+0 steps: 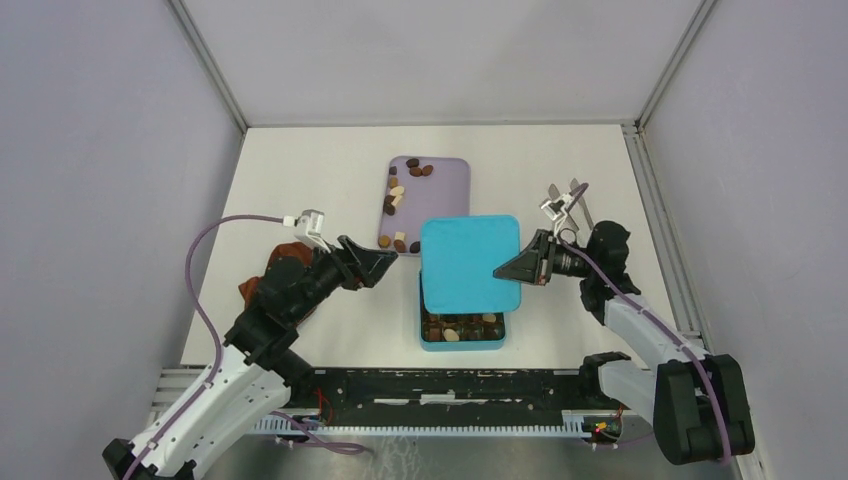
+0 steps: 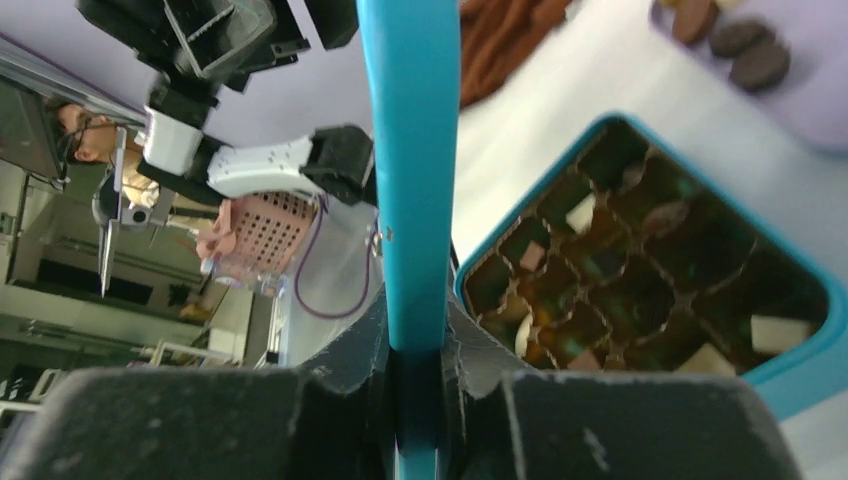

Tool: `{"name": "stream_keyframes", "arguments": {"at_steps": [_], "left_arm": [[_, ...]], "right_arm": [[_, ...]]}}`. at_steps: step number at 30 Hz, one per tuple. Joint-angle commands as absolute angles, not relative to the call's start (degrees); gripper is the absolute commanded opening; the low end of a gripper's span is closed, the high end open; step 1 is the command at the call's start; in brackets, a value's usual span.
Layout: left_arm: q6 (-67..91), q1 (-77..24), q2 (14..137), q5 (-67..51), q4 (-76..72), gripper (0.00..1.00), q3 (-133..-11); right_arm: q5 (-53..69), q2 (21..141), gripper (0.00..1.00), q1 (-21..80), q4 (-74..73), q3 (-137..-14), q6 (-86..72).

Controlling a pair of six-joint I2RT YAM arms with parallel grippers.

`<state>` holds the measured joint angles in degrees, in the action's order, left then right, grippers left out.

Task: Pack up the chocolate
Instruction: Close the box lid on the packing box.

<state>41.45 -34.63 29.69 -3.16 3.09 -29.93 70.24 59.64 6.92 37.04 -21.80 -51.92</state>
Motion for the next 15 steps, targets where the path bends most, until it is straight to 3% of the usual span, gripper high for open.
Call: {"name": "stream_keyframes", "arguments": {"at_steps": [1, 10, 15], "left_arm": [[41.52, -34.86, 30.92, -2.74, 18.38, 0.85, -29.85], [48.37, -34.88, 28.19, -5.98, 16.25, 0.91, -24.99], [52.59, -35.02, 27.39, -9.3, 11.07, 0.91, -20.54]], "right_arm": [[70.55, 60.3, 0.0, 10.8, 19.22, -22.2, -39.49], [59.37, 63.79, 0.0, 15.41, 29.34, -14.9, -52.59], [55.92, 64.08, 0.0, 17.31, 27.85, -13.65, -54.14]]}}
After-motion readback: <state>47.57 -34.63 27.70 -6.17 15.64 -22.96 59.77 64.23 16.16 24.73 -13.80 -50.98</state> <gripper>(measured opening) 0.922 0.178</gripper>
